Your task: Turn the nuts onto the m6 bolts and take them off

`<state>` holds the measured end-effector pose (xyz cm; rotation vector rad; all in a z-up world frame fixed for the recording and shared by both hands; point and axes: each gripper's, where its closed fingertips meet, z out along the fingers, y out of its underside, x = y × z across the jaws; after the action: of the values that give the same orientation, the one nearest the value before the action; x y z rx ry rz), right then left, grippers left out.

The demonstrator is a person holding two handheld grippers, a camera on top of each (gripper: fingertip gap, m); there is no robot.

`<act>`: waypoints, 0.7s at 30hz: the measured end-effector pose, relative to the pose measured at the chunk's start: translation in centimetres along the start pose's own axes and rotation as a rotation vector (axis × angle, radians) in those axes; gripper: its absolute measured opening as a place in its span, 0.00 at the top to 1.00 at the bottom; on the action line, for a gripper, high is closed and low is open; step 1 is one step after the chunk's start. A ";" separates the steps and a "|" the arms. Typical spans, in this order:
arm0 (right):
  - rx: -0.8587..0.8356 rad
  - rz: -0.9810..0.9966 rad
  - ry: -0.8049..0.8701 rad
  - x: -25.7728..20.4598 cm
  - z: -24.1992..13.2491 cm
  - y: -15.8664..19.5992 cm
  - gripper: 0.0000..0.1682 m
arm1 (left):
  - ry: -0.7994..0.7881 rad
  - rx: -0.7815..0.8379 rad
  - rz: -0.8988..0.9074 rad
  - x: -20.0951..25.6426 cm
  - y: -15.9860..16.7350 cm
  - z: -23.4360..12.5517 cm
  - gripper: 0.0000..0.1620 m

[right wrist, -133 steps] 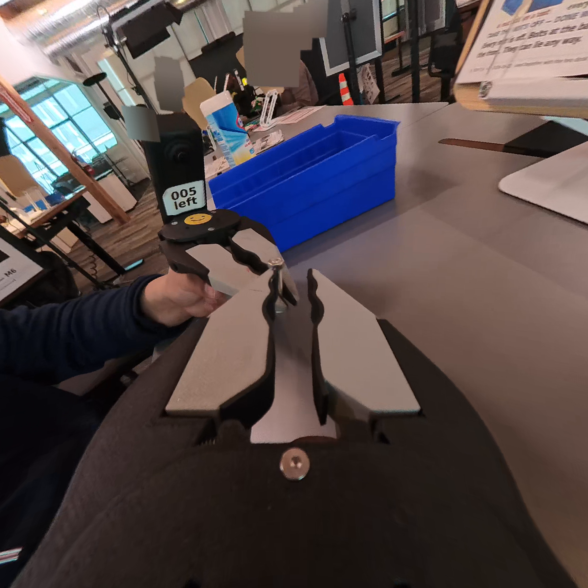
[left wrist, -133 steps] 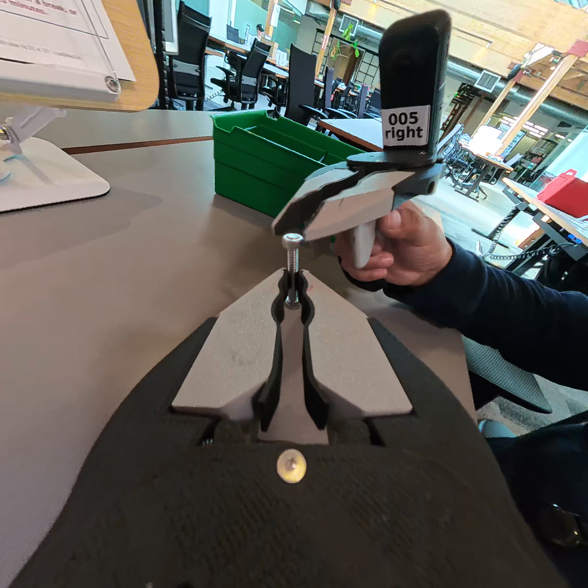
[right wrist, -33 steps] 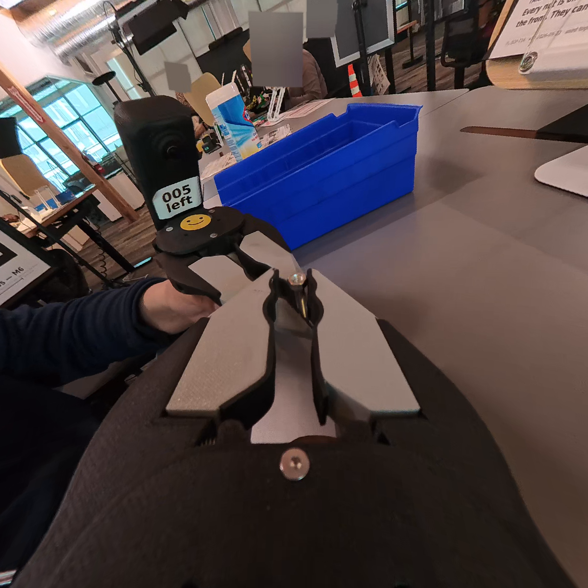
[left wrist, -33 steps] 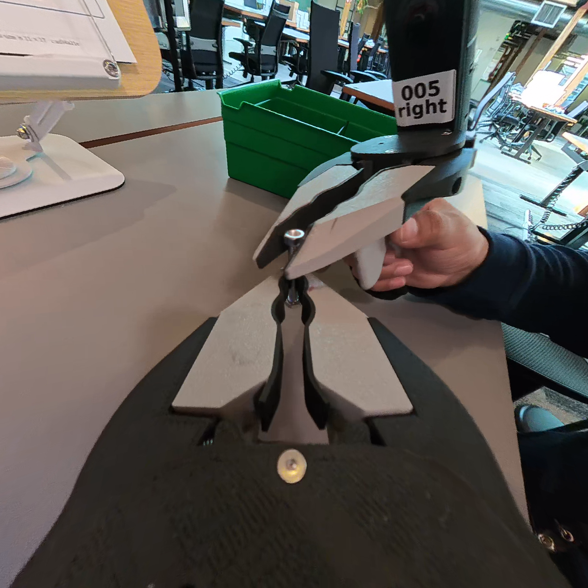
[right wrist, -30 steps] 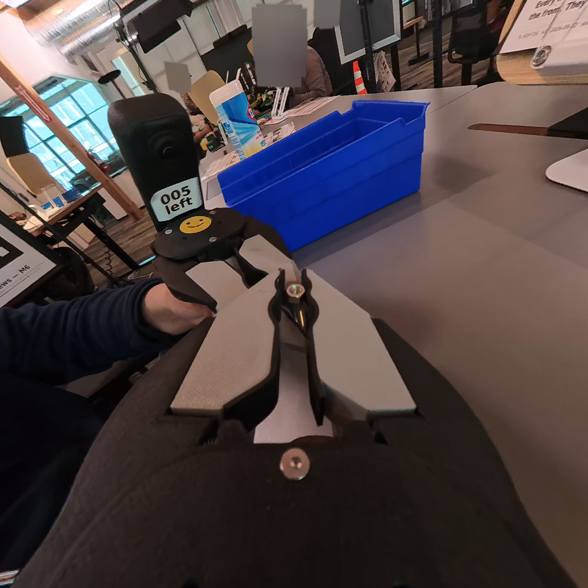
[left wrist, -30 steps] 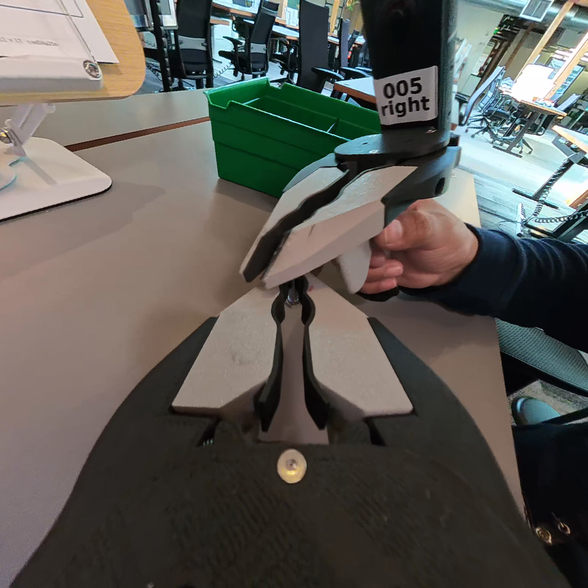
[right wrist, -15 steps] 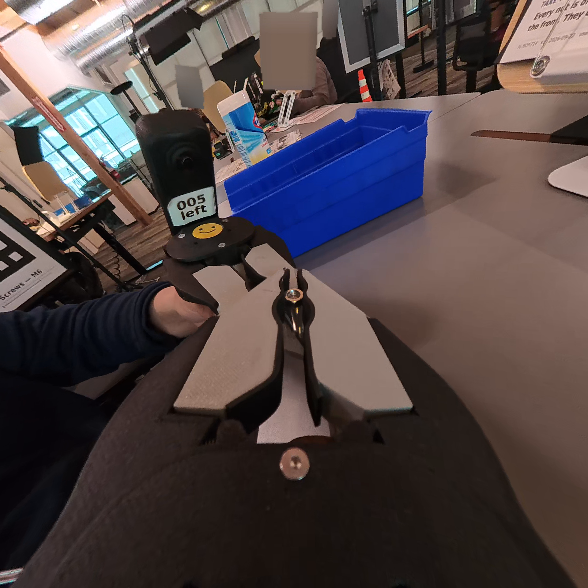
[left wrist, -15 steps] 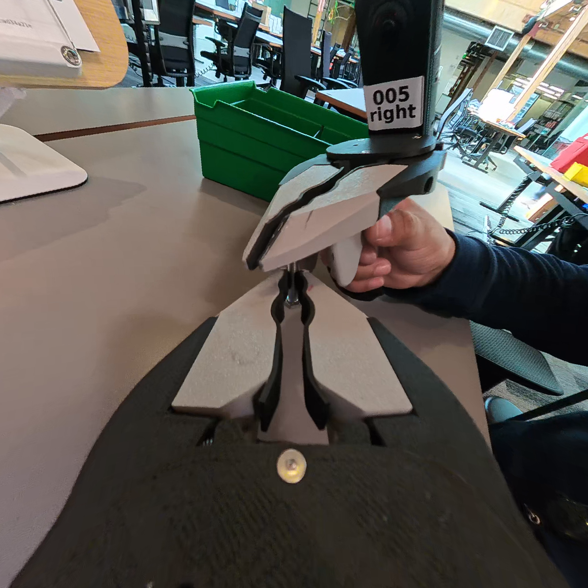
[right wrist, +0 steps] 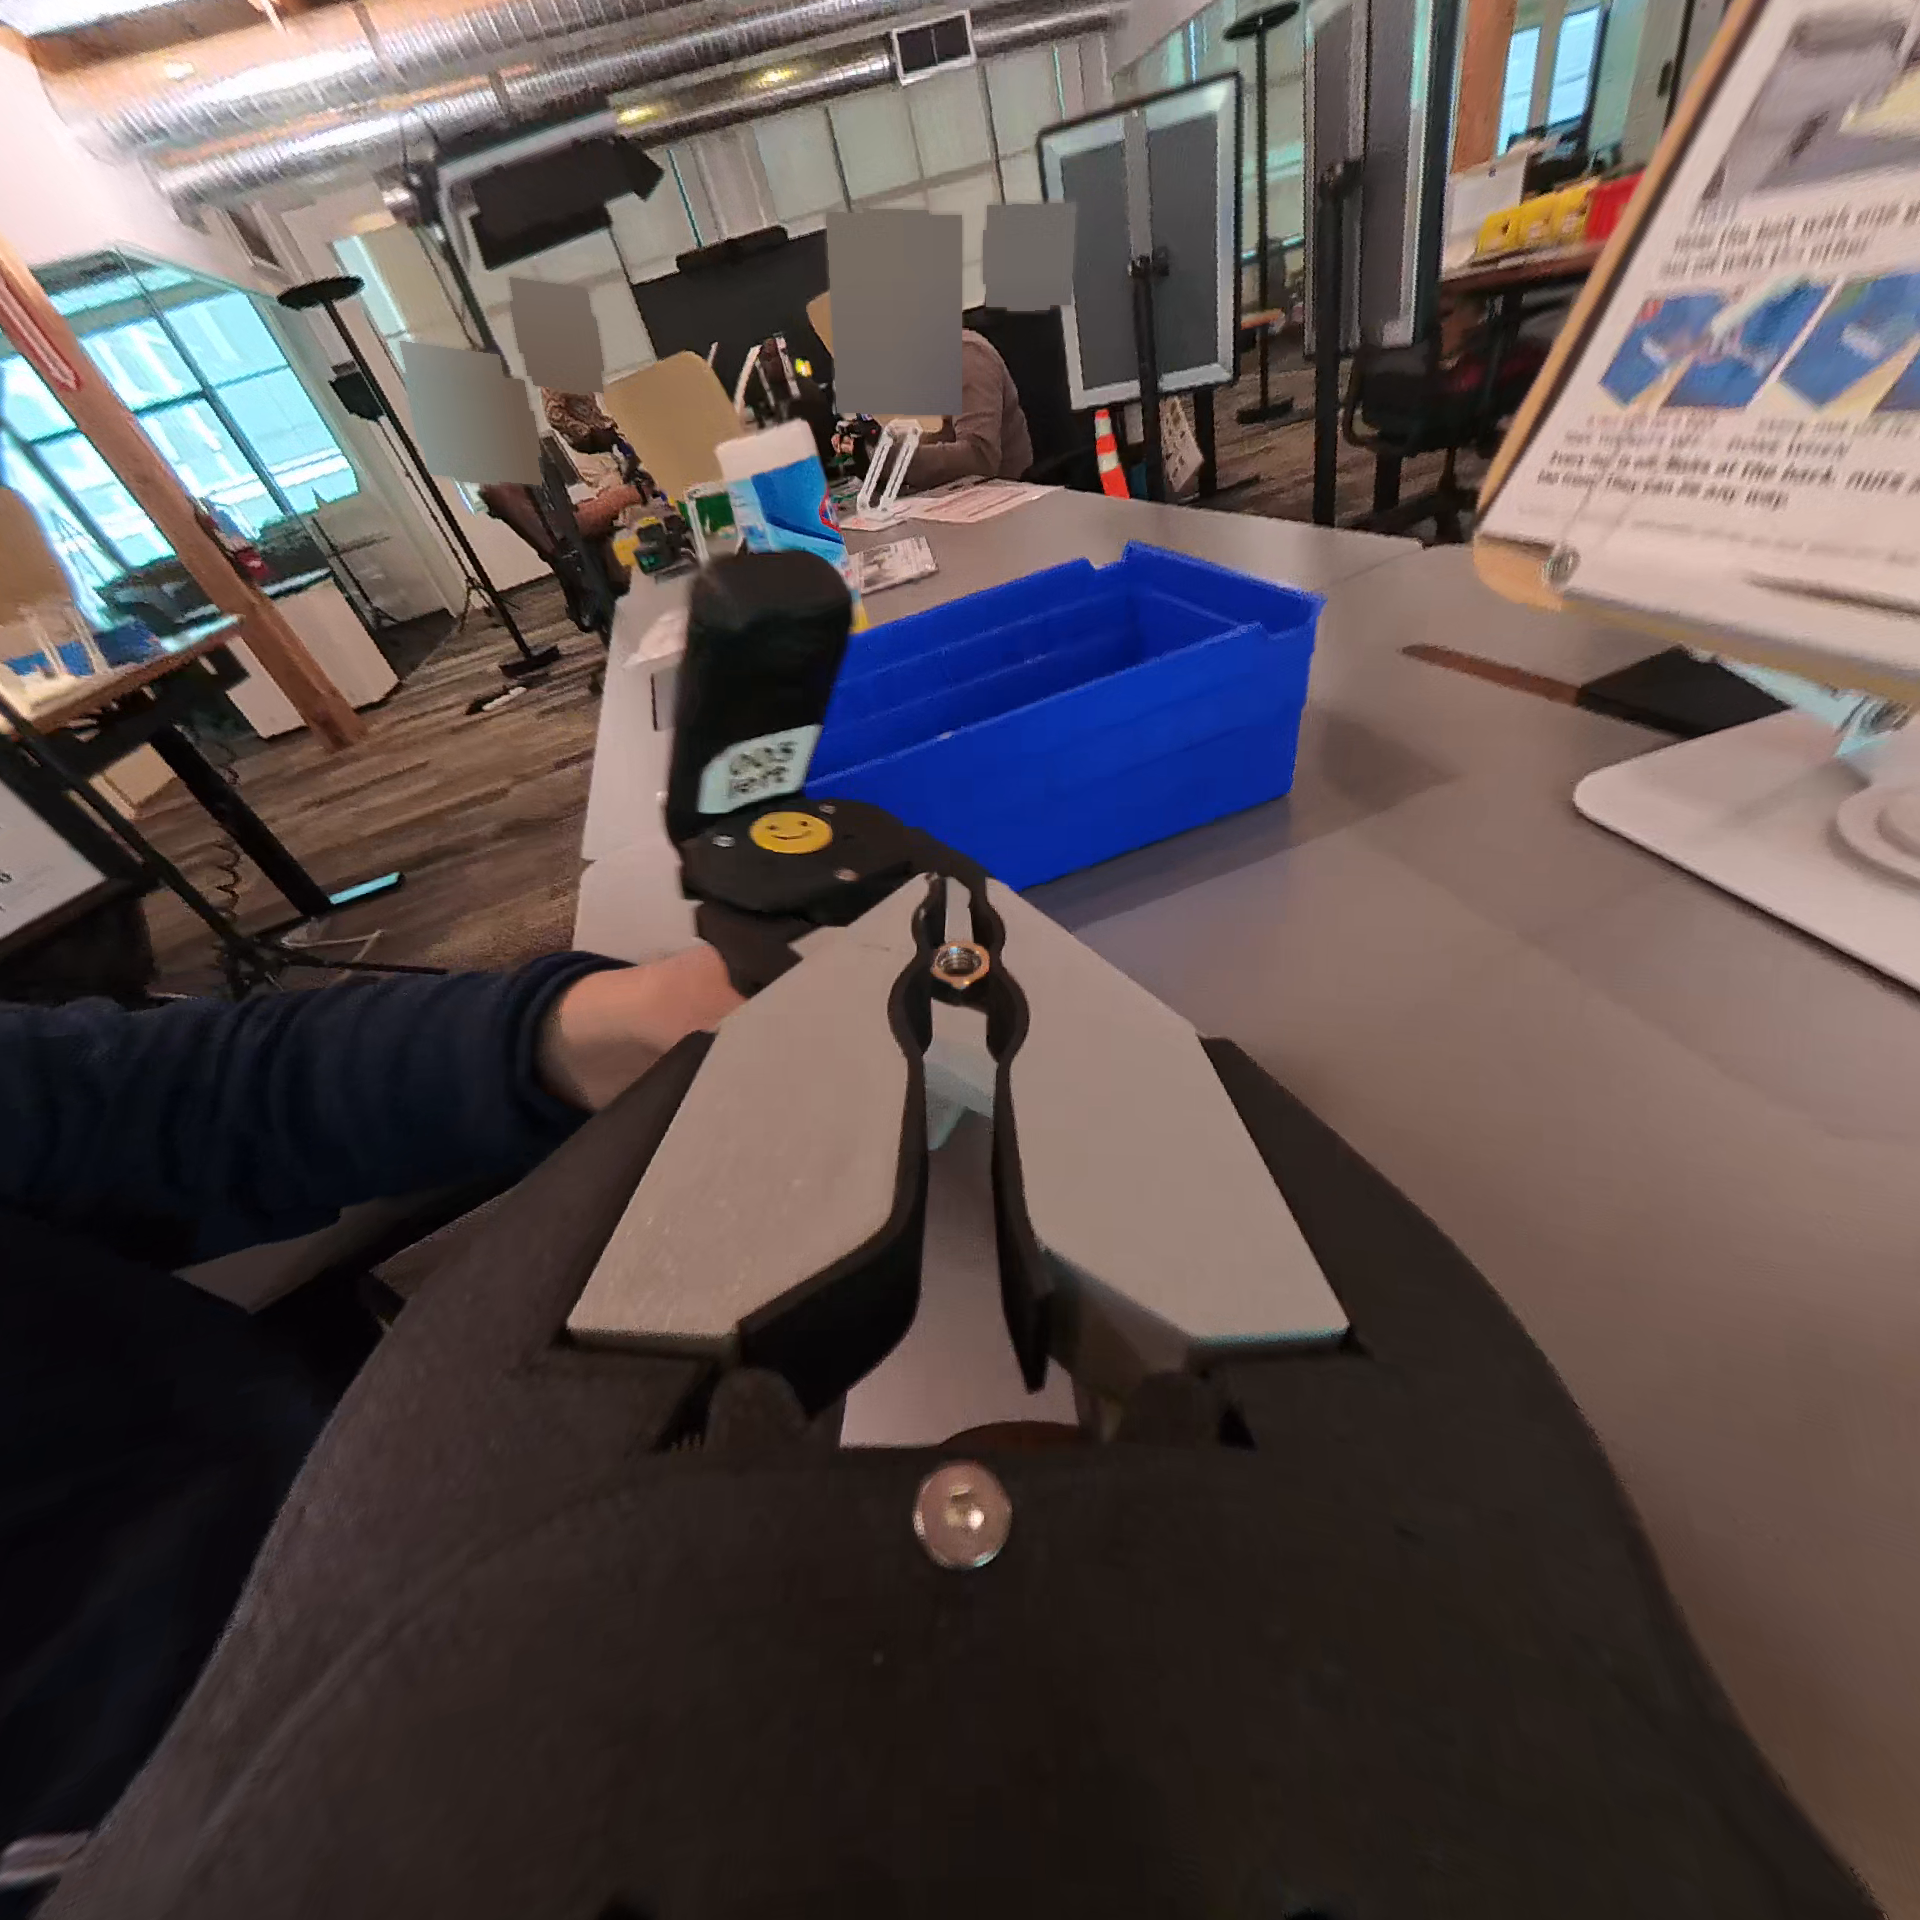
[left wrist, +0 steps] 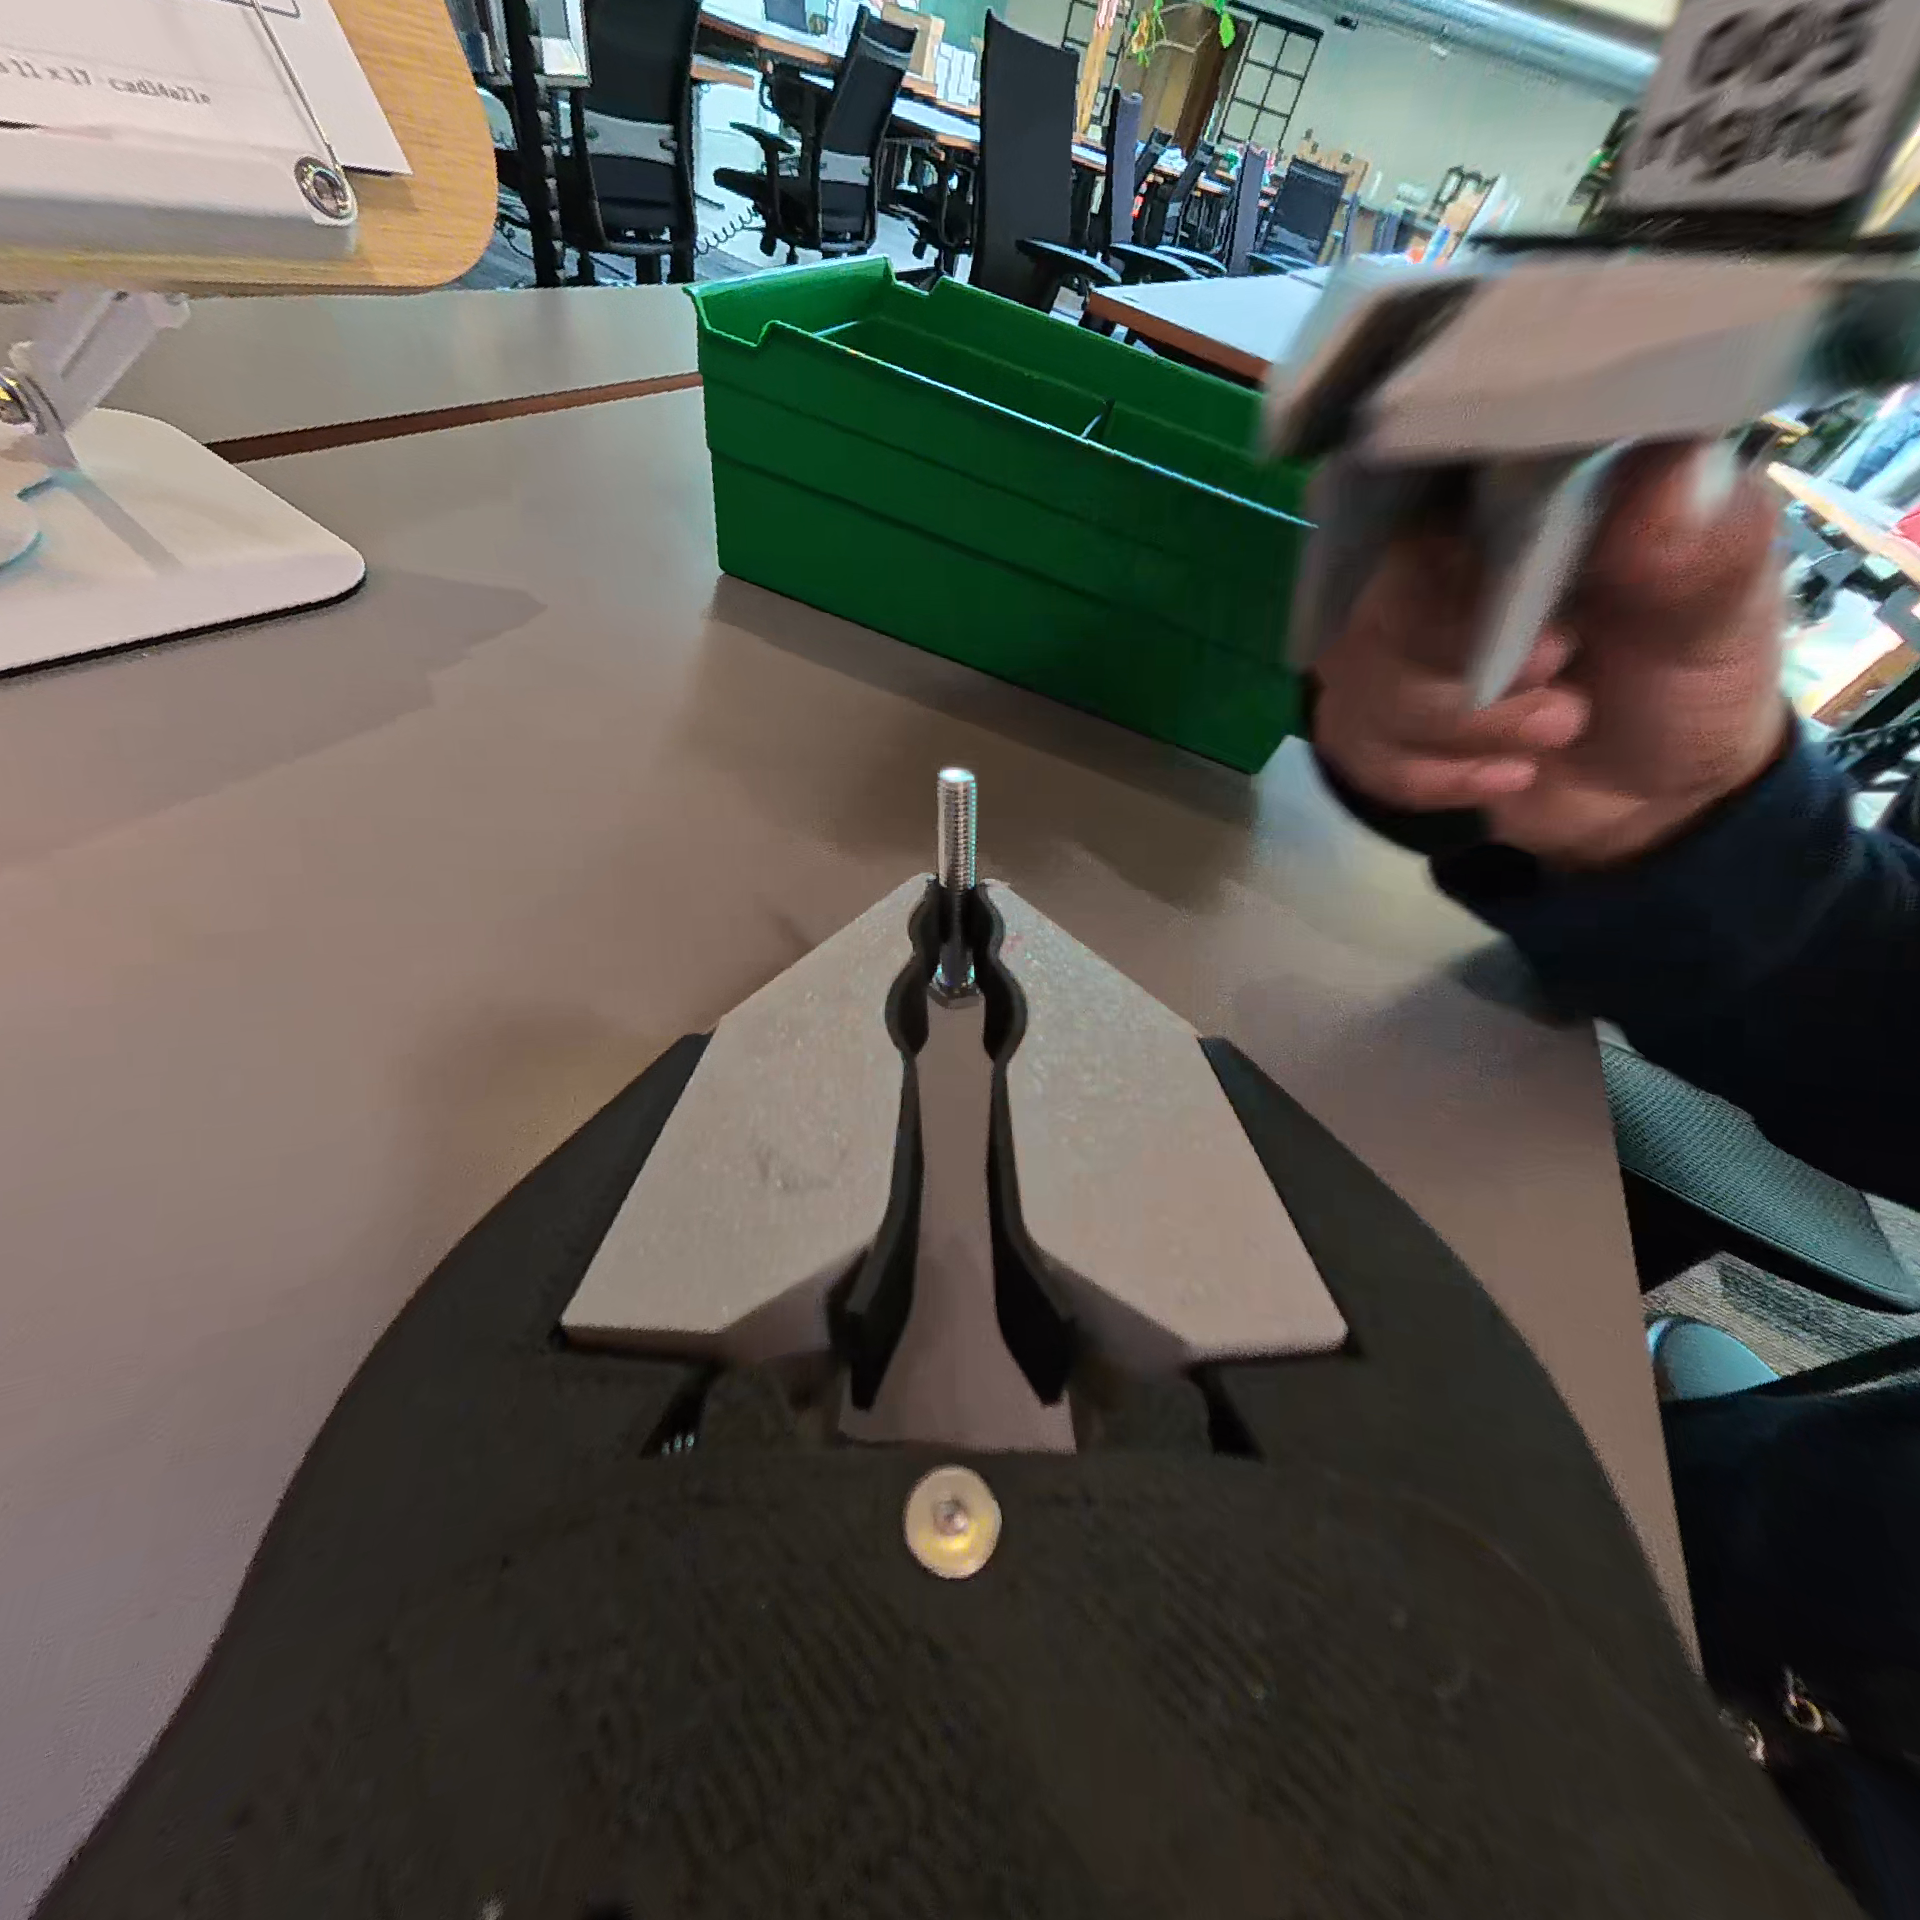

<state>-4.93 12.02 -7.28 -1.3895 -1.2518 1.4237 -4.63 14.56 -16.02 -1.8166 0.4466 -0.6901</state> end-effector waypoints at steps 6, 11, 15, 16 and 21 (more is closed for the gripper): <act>-0.021 -0.157 0.371 2.9 -13.0 -4.9 0.99 | 0.003 -0.012 0.047 0.5 0.1 0.1 0.98; -0.273 0.026 0.778 13.3 -25.6 1.6 1.00 | 0.012 -0.032 0.113 1.4 0.4 0.5 0.98; -0.411 0.183 0.797 15.1 -27.9 7.8 0.99 | 0.015 -0.029 0.165 1.8 0.5 0.7 0.98; -0.434 0.198 0.793 15.1 -27.9 8.6 0.99 | 0.016 -0.031 0.168 1.9 0.6 0.7 0.98; -0.480 0.197 0.824 15.1 -28.9 9.3 0.92 | 0.022 -0.032 0.159 1.7 0.7 0.7 0.98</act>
<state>22.98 28.34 -17.50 -2.1656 -0.9274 0.5199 -2.83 13.79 -16.47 -1.7823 0.6127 -0.5959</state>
